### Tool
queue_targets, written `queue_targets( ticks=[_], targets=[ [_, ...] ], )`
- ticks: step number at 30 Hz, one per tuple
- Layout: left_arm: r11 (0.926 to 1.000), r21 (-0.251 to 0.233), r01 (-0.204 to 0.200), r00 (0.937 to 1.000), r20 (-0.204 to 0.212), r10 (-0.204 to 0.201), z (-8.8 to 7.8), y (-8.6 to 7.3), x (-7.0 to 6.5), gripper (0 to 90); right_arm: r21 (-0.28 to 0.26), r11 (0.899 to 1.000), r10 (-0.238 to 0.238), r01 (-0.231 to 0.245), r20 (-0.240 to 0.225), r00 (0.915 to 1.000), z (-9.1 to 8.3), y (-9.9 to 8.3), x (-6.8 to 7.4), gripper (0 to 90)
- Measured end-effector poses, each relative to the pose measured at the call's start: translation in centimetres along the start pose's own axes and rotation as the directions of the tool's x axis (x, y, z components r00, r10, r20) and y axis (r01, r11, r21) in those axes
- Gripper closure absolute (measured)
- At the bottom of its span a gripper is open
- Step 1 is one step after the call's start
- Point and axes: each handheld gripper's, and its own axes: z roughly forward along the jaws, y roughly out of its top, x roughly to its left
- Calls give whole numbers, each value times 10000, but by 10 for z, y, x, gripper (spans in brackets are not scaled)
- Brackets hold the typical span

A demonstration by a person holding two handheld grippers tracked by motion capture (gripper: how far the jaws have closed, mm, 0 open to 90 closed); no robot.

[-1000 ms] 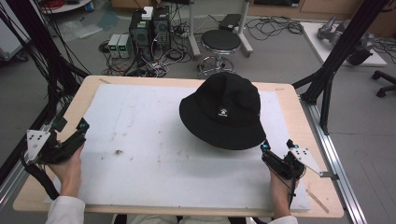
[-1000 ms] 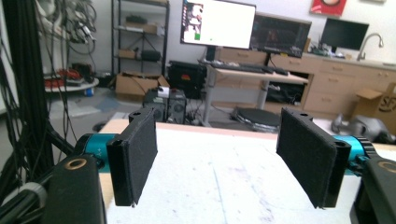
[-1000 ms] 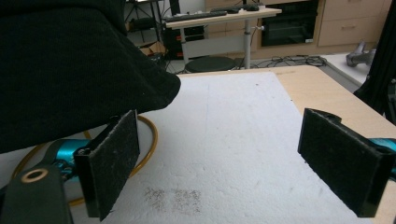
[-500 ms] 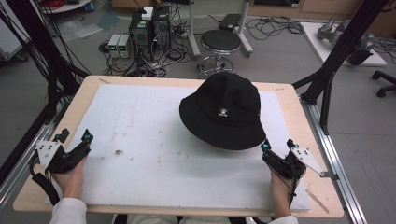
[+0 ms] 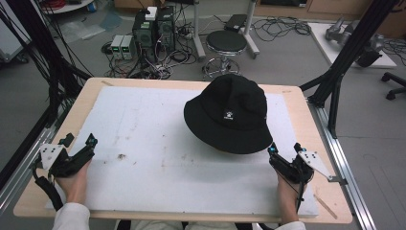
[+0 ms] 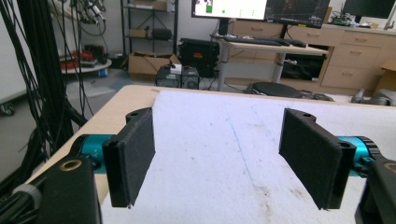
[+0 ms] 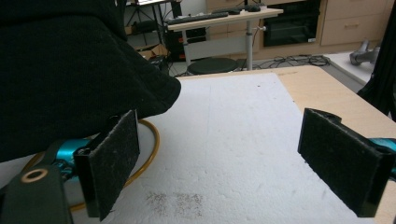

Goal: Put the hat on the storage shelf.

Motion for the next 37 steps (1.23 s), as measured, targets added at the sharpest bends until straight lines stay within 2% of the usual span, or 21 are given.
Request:
queue_targets(
  ticks=[6, 11, 17, 22, 37],
  targets=[
    [9999, -75, 85, 9999, 114, -84, 1, 1, -1, 267, -28, 10000, 72, -72, 59, 10000, -1, 0, -1, 122],
    [9989, 92, 460, 9985, 281, -463, 3, 0, 1, 273, -69, 9998, 195, -194, 165, 9997, -2, -1, -4, 122],
    [9984, 27, 568, 9981, 231, -568, 2, 1, 3, 278, -93, 9996, 257, -256, 189, 9995, -2, -1, -5, 122],
    [9965, 33, 840, 9962, 246, -840, 1, 1, 5, 285, -75, 9996, 277, -275, 201, 9994, -2, -1, -5, 122],
    [9955, 215, 928, 9947, 416, -936, 1, 0, 4, 299, -102, 9987, 510, -508, 275, 9983, -3, -1, -8, 122]
  ],
)
